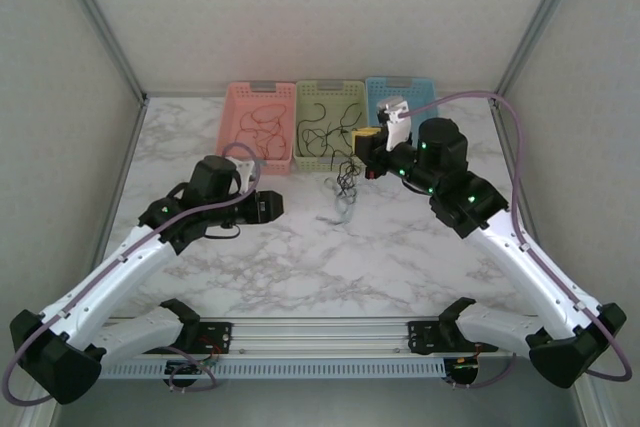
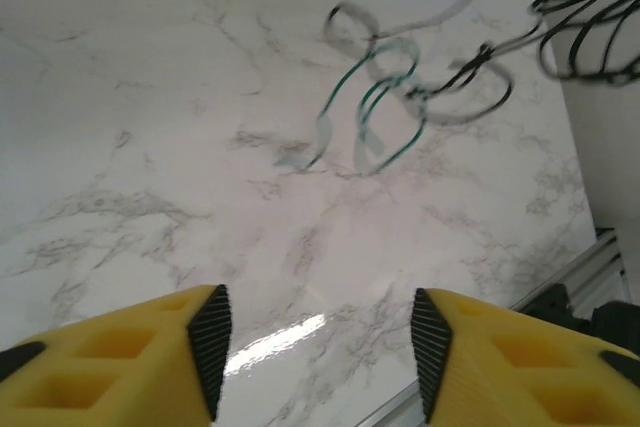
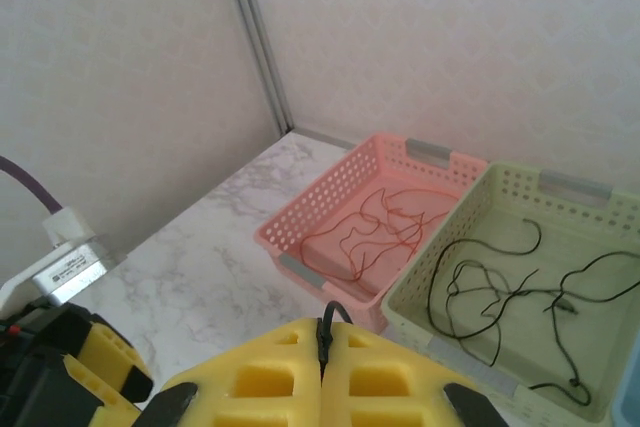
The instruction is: Untangle the cables
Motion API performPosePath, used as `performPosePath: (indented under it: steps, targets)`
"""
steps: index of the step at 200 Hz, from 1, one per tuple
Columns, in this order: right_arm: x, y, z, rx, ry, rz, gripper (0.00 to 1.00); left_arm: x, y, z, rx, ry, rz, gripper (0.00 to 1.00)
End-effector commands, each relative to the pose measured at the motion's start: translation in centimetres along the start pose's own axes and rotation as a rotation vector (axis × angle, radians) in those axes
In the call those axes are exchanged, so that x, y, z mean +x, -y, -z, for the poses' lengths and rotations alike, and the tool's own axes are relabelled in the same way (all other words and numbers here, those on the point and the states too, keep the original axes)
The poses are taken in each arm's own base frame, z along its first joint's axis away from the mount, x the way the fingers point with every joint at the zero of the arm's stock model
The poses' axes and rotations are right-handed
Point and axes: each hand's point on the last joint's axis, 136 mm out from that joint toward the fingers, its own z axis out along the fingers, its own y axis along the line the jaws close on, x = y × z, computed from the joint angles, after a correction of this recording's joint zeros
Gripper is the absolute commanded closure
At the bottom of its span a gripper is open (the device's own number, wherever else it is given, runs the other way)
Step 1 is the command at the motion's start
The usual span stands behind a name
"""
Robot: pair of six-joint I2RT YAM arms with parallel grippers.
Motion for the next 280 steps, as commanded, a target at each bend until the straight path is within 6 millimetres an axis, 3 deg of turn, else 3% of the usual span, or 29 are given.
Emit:
performPosePath:
  steps: [1, 38, 78, 131, 207, 280]
  targets:
    - [0.9, -0.2, -1.1, -0.031, -0.034, -0.045, 1.00, -1.3, 1.7, -0.1, 0.066, 0.042, -0.014, 0.41]
    - [6.6, 0.0, -3.0, -0.073, -0.134, -0.108, 1.00, -0.4, 2.4, -0.3, 0.120, 0.002, -0.023, 0.38]
    - [9.2, -0.7, -3.3, -0.128, -0.185, -0.133, 1.00, -0.2, 3.6, -0.8, 0.203, -0.011, 0.015, 0.33]
    - [10.0, -2.2, -2.9, -0.192, -0.203, -0.135, 1.00, 1.0, 4.4, -3.5, 0.236, -0.052, 0.082, 0.27]
    - [10.0, -3.6, -2.9, -0.231, -0.208, -0.128, 1.00, -0.6, 3.8, -6.6, 0.232, -0.001, 0.248, 0.27]
    - [10.1, -4.0, -2.9, -0.232, -0.210, -0.119, 1.00, 0.5, 4.1, -8.8, 0.234, -0.051, 0.265, 0.37]
